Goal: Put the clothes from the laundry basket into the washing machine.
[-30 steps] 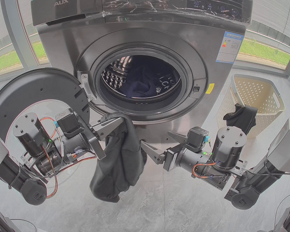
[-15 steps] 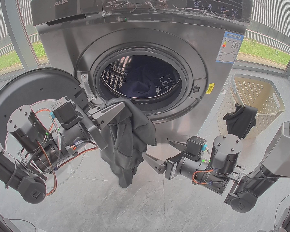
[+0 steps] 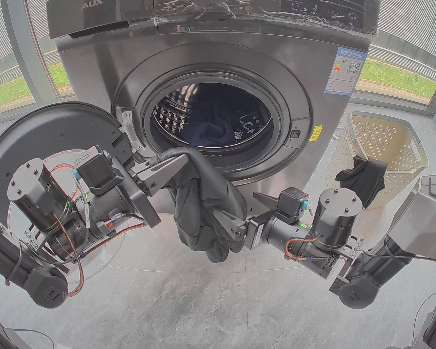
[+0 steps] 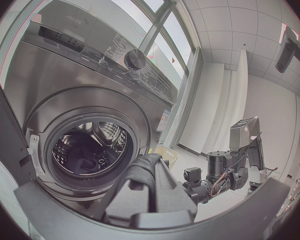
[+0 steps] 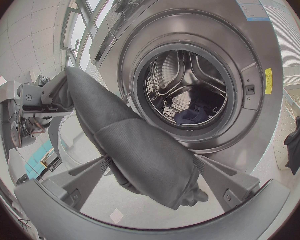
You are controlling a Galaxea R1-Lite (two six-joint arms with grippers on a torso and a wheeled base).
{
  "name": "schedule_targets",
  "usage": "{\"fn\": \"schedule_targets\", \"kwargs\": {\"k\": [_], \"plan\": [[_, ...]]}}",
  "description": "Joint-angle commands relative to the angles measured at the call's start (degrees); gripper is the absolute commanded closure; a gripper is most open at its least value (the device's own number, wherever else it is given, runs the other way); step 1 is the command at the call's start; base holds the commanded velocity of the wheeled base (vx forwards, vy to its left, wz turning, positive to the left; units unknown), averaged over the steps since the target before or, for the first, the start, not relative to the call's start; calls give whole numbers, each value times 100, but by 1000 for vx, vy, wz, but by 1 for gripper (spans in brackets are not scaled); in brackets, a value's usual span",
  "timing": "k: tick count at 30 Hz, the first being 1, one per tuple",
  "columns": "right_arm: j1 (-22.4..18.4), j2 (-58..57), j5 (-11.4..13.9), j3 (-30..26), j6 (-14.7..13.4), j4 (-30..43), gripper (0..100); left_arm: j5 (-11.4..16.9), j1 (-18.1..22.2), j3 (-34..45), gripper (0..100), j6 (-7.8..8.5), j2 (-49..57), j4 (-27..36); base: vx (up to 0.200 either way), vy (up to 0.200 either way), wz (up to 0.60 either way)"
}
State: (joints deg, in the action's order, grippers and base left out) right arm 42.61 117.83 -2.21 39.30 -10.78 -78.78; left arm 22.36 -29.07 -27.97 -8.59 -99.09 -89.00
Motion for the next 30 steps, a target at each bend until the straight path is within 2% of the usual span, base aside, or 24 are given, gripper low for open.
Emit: {"fn": "schedule_targets", "kwargs": {"k": [1,7,15,30], "plan": [[-59,64,-17,209,14,-50,0,5,-2,10,100,7,12,-12,0,0,0],[-95,47,-25,297,23,-59,0,-12,-2,2,100,-2,-6,-12,0,0,0],[257,29,19,78,32,-68,0,-30,7,-42,100,-2,-41,-12,0,0,0],[257,530,45,807,32,-147,0,-21,-2,10,100,7,-14,-12,0,0,0]]}}
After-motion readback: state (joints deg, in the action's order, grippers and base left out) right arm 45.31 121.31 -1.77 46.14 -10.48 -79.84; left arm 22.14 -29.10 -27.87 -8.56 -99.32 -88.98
